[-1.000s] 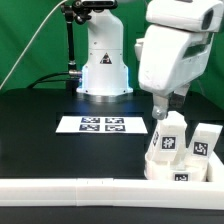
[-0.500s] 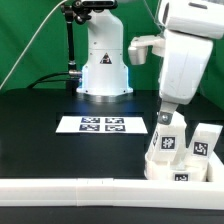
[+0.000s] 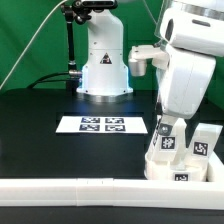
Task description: Assemble stool
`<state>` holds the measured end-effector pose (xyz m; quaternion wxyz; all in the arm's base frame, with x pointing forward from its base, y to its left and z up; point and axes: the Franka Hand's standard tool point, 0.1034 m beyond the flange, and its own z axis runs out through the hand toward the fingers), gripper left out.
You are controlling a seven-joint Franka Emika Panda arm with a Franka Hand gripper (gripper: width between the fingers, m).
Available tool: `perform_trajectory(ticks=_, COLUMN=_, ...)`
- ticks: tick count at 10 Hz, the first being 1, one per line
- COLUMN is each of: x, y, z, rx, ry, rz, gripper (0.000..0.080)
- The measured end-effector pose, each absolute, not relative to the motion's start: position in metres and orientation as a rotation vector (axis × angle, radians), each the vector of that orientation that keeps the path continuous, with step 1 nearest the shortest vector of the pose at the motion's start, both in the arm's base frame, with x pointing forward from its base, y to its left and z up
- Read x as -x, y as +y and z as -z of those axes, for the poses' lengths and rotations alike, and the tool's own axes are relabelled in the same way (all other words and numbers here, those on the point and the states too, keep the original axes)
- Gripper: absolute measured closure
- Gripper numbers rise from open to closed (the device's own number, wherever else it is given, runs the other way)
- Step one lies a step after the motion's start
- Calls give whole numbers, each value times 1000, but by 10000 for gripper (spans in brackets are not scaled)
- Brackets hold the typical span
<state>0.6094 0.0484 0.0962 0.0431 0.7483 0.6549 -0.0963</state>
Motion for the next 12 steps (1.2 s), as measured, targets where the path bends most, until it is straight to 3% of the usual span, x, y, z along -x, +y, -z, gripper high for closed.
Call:
perform_trajectory(ticks=2, x=-609, y=50, z=-95, rx=-2296, ry=1995, rz=297, gripper=151)
perform_trajectory(ticks=4, x=-607, y=52, z=-91, rx=-2298, ry=1997, rz=303, gripper=388)
perform_trajectory(ticks=5, x=-607, y=51, z=-91, rx=-2298, ry=1996, rz=304, gripper=388)
perform_trajectory(ticks=6, x=-607, y=51, z=-91, rx=-2300, ry=1994, rz=304, gripper=465)
perform_trajectory(ticks=10, x=-607, y=47, z=-91, rx=-2356, ry=1924, rz=299, gripper=465)
perform_trajectory(ticks=12, x=-605, y=37, z=-91, rx=-2532, ry=1666, rz=306, gripper=465)
